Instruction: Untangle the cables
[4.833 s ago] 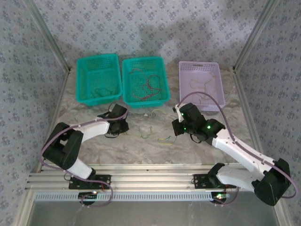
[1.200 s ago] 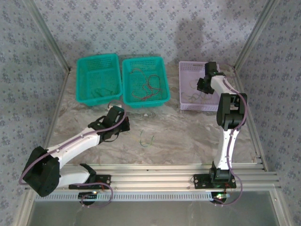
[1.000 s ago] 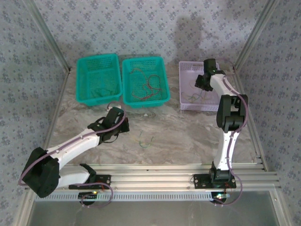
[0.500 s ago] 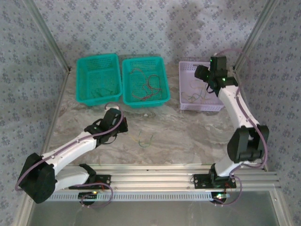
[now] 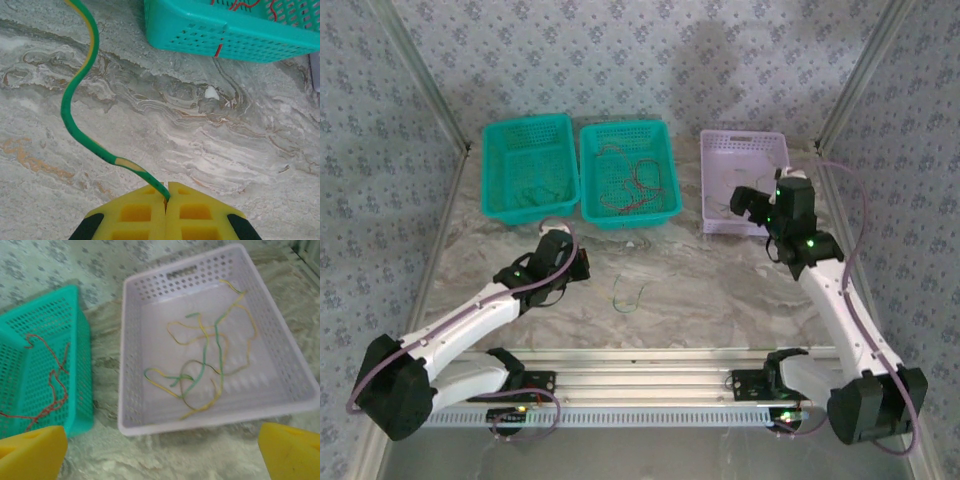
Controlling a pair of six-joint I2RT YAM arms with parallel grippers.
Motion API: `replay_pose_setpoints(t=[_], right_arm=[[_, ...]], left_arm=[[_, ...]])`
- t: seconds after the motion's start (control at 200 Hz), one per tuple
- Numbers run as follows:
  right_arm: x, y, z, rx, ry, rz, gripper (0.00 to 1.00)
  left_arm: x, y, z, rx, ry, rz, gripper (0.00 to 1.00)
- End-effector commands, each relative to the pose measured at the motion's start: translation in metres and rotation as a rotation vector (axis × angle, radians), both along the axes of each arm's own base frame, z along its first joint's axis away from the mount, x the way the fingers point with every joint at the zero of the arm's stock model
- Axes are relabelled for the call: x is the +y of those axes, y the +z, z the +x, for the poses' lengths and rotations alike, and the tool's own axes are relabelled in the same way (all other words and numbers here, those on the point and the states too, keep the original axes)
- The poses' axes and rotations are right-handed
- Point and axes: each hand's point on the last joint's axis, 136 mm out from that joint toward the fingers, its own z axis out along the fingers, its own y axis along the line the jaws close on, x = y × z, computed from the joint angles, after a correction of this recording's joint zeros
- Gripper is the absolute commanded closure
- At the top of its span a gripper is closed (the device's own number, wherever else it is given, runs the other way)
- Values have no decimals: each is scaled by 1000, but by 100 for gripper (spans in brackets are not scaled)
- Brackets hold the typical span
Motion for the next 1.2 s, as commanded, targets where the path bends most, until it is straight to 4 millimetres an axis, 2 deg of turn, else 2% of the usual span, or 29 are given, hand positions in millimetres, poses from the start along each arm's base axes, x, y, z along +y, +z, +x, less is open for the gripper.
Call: replay_pose_setpoints(t=[0.0,0.05,0.185,0.3,0.39,0.54,0.655,0.819,0.894,0.939,1.039,1.109,1.194], right_arm=[[-16,-35,-29,74,-70,-46,0],[-21,-43,-39,75,-91,-47,0],[-30,-42,-62,4,-128,-58,0],[-39,-42,-72,-28,-174,-78,0],[-41,-47,-78,-20,-187,-87,0],[-46,-52,-87,-18,-212,-129,0],[-44,-47,-92,-62,-205,-132,0],[-42,-50,-99,-64,-195,-155,0],[-39,-51,-101,-61,-184,-161,0],[-37,-53,-103,-60,-178,-171,0],[-35,-55,-106,-65,-165,-184,0],[-32,-57,-107,-72,-152,-183,0],[-31,-58,-110,-71,-150,-194,0]], left_arm=[[-10,47,8,-95,-18,-49,100],[-14,60,11,-121,-32,-57,100],[-30,103,24,-195,-71,-60,100],[-50,136,40,-247,-97,-75,100],[-70,159,55,-290,-116,-100,100],[-113,208,80,-396,-173,-128,100],[-146,230,104,-437,-216,-136,100],[-192,243,137,-449,-276,-155,100],[-210,238,157,-455,-287,-140,100],[-222,245,167,-465,-301,-148,100],[-249,240,187,-471,-351,-138,100],[-267,230,202,-474,-379,-132,100],[-282,220,219,-483,-390,-127,100]])
